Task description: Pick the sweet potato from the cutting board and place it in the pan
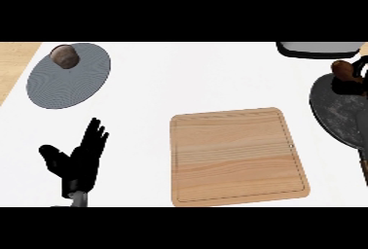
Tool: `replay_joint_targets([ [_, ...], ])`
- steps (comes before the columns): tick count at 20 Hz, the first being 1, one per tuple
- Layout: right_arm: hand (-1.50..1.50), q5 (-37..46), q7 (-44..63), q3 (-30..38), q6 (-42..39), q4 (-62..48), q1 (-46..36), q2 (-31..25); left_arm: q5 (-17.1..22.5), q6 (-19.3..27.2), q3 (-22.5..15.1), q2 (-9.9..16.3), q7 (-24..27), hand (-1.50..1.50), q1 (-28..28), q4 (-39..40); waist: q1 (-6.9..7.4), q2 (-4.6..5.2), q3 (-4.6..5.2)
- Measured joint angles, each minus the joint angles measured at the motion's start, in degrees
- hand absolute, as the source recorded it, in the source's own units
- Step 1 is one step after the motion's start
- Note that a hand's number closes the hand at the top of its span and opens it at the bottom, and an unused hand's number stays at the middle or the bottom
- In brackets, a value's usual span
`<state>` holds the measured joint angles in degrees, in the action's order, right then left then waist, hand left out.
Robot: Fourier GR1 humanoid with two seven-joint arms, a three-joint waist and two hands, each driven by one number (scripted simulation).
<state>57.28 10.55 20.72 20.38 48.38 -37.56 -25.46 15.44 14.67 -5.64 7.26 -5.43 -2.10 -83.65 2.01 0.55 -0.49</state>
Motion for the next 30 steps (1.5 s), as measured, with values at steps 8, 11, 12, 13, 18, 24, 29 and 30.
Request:
replay_joint_targets([
  [8, -1.5, 0.53, -5.21, 3.29, 0.3, -19.99, -3.91, -6.73, -0.94, 0.23, -1.01, -0.59, -0.8, 0.0, 1.32, -0.18, 1.47, 0.83, -0.04],
  [11, -1.5, -0.13, -8.89, 4.52, 1.58, -24.86, -4.84, -8.04, -1.12, 0.21, -1.14, -0.93, -0.47, 0.0, 1.64, 0.11, 1.79, 0.98, -0.11],
  [12, -1.5, -0.57, -10.41, 5.03, 1.86, -25.93, -5.39, -8.63, -0.93, -0.05, -0.96, -0.7, -0.61, 0.0, 1.56, -0.06, 1.86, 0.99, -0.13],
  [13, -1.5, -1.19, -11.69, 5.67, 2.44, -26.83, -5.91, -8.73, -0.84, -0.34, -0.88, -0.63, -0.44, 0.0, 1.58, 0.1, 1.91, 0.99, -0.13],
  [18, -1.5, -9.8, -21.1, 12.69, 1.5, -28.25, -7.93, -7.99, -0.76, -0.42, -0.71, -0.57, -0.52, 0.0, 1.23, -0.25, 1.6, 0.88, -0.24],
  [24, -1.5, -21.83, -30.15, 22.64, -6.28, -29.85, -9.33, -9.78, -0.7, -0.2, -0.22, -0.54, -0.45, 0.0, 0.52, -0.42, 0.68, 0.58, -0.21],
  [29, -1.5, -29.49, -35.24, 28.86, -17.38, -32.44, -7.27, -13.87, -0.32, -0.76, 0.55, -0.1, 0.28, 0.0, -0.76, -0.72, -0.12, 0.21, -0.11],
  [30, -1.5, -30.61, -36.38, 29.63, -20.06, -32.82, -6.42, -14.83, -0.06, -0.97, 0.89, 0.06, 0.28, 0.0, -0.95, -0.69, -0.35, 0.11, -0.07],
])
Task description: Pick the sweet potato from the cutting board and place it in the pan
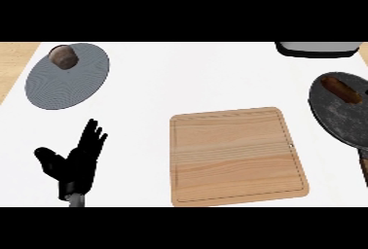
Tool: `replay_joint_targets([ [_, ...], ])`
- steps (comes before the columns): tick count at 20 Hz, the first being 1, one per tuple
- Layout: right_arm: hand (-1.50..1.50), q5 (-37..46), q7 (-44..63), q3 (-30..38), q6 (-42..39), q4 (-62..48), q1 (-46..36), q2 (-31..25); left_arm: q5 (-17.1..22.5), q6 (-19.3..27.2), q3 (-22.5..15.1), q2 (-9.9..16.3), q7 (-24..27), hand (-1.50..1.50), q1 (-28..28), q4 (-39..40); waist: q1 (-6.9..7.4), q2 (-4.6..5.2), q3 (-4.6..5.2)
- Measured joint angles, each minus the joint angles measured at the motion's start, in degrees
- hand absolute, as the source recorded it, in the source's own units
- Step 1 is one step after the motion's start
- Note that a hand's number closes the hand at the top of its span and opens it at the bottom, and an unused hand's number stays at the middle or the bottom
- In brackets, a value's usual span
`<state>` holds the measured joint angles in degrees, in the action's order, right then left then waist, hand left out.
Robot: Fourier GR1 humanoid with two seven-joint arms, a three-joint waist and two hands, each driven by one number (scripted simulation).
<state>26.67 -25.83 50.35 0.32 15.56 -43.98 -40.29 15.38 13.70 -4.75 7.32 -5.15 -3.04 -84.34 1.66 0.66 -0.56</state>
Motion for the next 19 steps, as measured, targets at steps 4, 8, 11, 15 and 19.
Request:
replay_joint_targets([
  [4, -1.5, -3.94, -3.96, 2.29, -10.3, -1.32, 3.42, -2.6, -0.51, 0.82, -0.13, -0.72, 0.05, 0.0, -0.34, 0.04, -0.72, -0.36, 0.07],
  [8, -1.5, -6.15, -7.47, 2.23, -18.07, -1.13, 7.19, -3.48, -0.43, 0.46, 0.78, -0.55, 0.35, 0.0, 0.12, 1.19, -1.18, -0.7, 0.12],
  [11, -1.5, -7.49, -8.0, 1.06, -20.94, 0.31, 8.91, -3.84, -0.94, 0.5, 0.83, -0.83, 0.52, 0.0, 0.04, 1.14, -1.25, -0.85, 0.16],
  [15, -1.5, -9.89, -7.18, -0.15, -22.41, 4.01, 12.15, -2.61, -0.96, -0.02, 1.47, -0.72, 0.42, 0.0, -0.39, 1.13, -1.69, -1.07, 0.26],
  [19, -1.5, -12.77, -5.41, -0.73, -23.21, 8.92, 16.13, -1.21, -1.39, 0.22, 1.57, -1.02, 0.11, 0.0, -0.9, 0.13, -1.97, -1.15, 0.35],
])
